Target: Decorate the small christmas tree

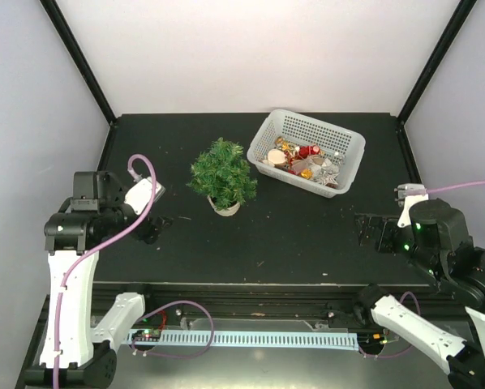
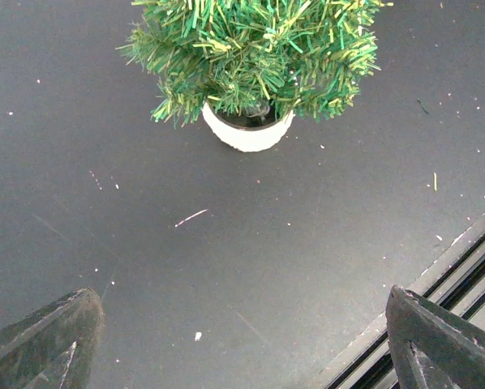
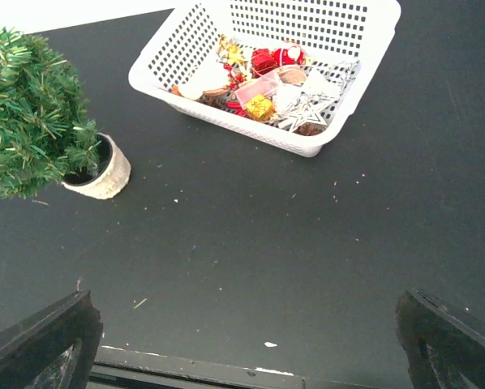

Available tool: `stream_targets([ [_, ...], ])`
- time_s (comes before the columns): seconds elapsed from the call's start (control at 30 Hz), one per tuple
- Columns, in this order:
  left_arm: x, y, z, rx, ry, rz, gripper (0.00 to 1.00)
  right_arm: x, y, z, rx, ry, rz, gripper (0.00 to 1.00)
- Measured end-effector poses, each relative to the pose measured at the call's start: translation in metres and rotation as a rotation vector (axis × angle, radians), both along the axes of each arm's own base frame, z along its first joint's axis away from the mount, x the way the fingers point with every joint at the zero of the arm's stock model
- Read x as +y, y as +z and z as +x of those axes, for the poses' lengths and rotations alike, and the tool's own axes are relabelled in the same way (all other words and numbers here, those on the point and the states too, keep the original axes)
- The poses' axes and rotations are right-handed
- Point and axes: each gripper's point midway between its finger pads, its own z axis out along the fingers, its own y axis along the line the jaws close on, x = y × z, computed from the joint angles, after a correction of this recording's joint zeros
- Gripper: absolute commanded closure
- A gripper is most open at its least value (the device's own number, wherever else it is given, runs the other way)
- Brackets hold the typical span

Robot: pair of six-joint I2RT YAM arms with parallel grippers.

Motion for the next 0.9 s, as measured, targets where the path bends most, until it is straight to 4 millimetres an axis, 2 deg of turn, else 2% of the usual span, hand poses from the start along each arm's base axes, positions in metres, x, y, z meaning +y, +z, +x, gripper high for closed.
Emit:
stream_targets([
  [0.27,0.0,0.01,-0.007,-0.051,0.016,-0.012,0.04,0.008,0.002,-0.003,-0.002,0.096,-0.048,0.0],
  [0.43,0.003,0.013,-0.006,-0.069,0.045,-0.009,0.04,0.02,0.001,0.013,0.037,0.14,-0.124,0.0],
  [0.57,0.011,0.011,0.005,-0.073,0.096,0.015,0.05,0.023,0.006,0.033,0.023,0.053,-0.096,0.0],
  [0.67,0.02,0.003,0.018,-0.047,0.149,0.04,0.06,0.034,-0.002,0.042,0.013,0.045,-0.047,0.0],
  [0.77,0.028,-0.006,0.035,-0.009,0.197,0.058,0.07,0.05,-0.015,0.052,0.043,0.074,-0.021,0.0],
  [0.83,0.029,-0.012,0.045,0.019,0.21,0.057,0.07,0.064,-0.016,0.064,0.064,0.092,-0.024,0.0],
  [0.9,0.027,-0.016,0.054,0.043,0.203,0.039,0.12,0.082,-0.01,0.081,0.082,0.124,-0.029,0.0],
])
